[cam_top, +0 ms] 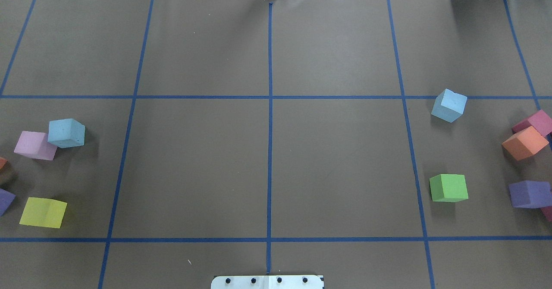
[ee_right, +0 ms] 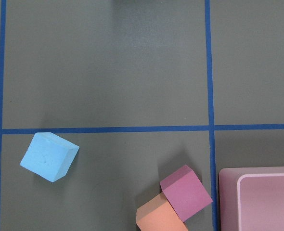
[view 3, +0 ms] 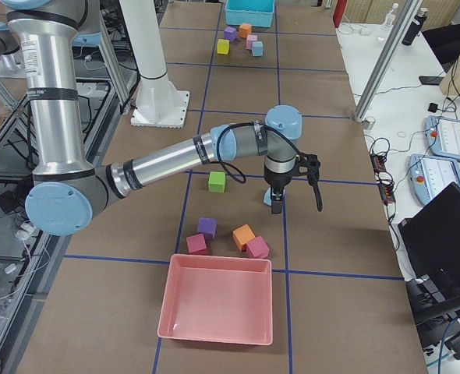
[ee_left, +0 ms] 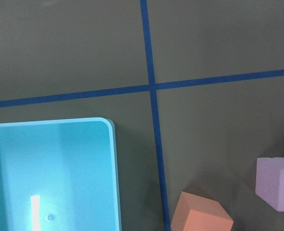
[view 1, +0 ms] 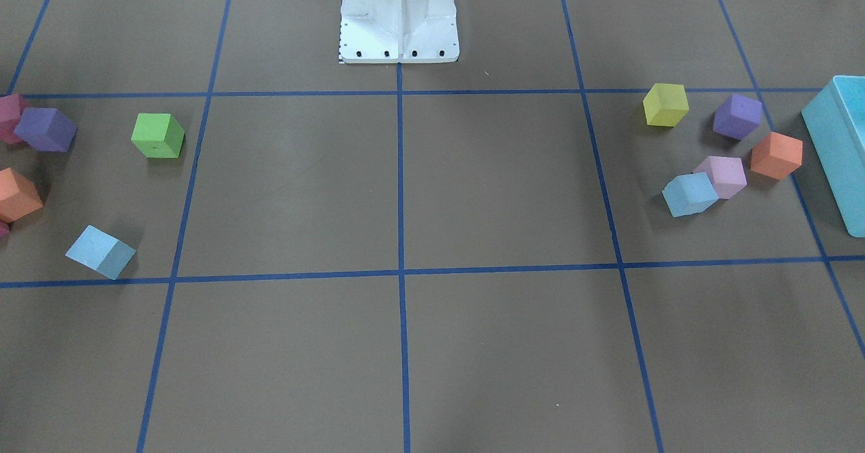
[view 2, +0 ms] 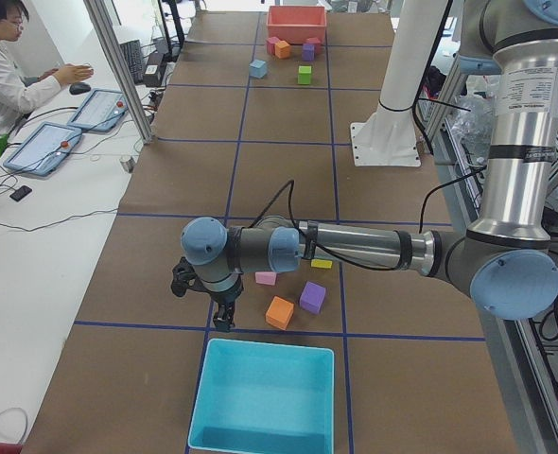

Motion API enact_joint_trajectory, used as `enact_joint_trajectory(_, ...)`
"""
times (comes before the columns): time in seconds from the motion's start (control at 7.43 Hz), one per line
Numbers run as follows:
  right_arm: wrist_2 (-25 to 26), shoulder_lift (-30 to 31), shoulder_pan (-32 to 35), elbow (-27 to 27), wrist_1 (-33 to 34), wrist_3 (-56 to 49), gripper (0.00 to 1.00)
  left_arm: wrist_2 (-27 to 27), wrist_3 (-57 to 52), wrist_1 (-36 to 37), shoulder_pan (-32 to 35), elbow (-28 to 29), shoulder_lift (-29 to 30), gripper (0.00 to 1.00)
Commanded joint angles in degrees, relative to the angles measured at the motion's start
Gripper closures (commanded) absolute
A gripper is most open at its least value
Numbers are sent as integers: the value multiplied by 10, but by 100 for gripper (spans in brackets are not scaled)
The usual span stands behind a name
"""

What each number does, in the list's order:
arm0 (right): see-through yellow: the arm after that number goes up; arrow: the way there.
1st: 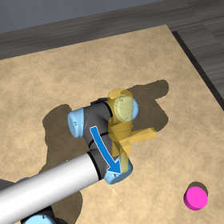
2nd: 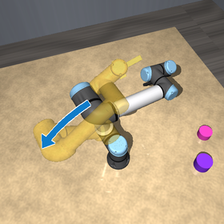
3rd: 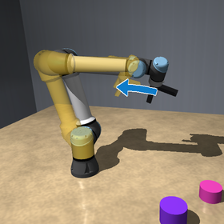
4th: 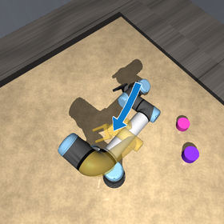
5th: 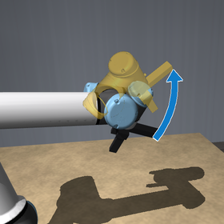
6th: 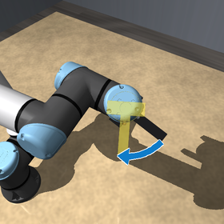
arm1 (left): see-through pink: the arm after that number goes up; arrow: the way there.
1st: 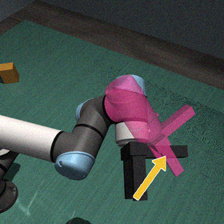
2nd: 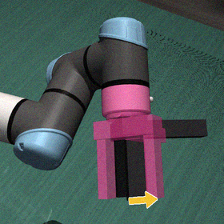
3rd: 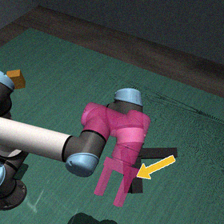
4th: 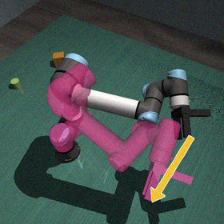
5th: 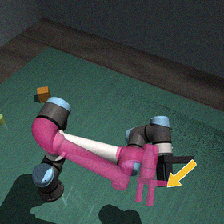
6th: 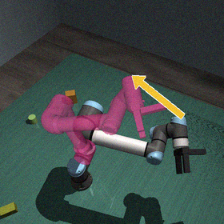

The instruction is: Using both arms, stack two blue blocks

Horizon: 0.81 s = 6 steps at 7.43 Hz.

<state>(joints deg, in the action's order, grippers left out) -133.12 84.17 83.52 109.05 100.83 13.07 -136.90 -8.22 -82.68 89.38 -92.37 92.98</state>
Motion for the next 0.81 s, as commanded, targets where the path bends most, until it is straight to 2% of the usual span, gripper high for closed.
enact_joint_trajectory(0.0, -4, -64, -74, -1, -6, 8, 0, -2, 28, 0, -5, -21, 26, 1)
enact_joint_trajectory(0.13, 54, -75, -112, -2, -7, 9, 0, -9, 79, -1, -25, -24, 55, 1)
enact_joint_trajectory(0.27, 77, -85, -154, -12, -9, 9, 0, -10, 134, -5, -72, -21, 82, 1)
enact_joint_trajectory(0.67, 80, -122, -179, -66, -9, 11, 0, -5, 325, -25, -175, -34, 106, 0)
